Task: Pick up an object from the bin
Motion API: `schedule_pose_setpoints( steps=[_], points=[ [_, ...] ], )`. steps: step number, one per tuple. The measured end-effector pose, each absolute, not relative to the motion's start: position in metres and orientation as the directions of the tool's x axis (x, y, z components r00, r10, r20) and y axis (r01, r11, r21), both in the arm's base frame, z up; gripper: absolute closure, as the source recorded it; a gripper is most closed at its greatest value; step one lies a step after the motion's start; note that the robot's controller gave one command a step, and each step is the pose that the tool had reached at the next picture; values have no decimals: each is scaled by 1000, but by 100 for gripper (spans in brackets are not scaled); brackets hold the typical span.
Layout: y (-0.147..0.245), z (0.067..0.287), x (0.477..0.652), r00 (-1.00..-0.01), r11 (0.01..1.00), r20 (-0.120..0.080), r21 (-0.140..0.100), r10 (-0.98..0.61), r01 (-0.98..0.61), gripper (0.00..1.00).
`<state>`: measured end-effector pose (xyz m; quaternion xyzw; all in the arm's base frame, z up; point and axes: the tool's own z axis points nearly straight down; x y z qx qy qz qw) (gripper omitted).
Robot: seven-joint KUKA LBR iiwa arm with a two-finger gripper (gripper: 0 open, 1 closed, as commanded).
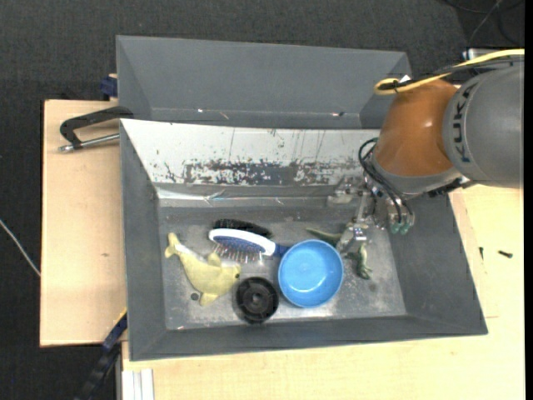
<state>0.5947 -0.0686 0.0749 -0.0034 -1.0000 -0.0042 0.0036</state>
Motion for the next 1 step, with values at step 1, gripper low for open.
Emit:
schedule_pose_setpoints(
  steps=[1],
  points=[
    [-72, 78, 596, -1000, 1000, -2, 2, 7, 7, 100]
  ],
)
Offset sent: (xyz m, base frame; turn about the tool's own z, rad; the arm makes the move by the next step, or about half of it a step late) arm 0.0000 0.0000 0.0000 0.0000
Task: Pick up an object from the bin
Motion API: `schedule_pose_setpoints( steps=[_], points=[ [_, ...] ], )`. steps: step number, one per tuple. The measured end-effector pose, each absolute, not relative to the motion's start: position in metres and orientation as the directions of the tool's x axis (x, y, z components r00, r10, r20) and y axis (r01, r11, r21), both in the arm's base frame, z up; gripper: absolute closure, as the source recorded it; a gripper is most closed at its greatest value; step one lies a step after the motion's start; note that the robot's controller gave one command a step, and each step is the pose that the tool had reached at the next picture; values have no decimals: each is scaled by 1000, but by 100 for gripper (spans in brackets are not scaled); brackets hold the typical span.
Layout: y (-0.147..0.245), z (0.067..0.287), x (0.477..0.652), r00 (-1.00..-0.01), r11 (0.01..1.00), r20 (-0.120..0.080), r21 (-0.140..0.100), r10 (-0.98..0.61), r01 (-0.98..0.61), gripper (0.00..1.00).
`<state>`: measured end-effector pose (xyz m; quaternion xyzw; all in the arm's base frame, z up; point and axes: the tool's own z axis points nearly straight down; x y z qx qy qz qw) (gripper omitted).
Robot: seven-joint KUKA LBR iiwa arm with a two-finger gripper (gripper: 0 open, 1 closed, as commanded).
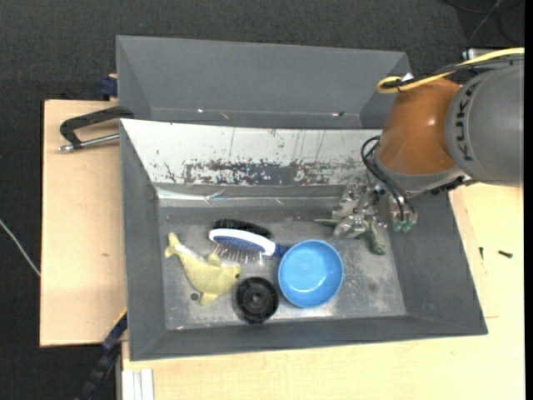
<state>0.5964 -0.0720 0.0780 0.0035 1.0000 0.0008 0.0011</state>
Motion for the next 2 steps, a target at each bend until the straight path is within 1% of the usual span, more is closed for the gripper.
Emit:
schedule_pose_setpoints(
  steps=[1, 2],
  points=[
    [-62, 174, 584, -1000, 1000, -13, 0, 2, 2, 100],
    [-43, 264, 573, -1000, 1000, -15, 0, -11, -11, 100]
  ],
)
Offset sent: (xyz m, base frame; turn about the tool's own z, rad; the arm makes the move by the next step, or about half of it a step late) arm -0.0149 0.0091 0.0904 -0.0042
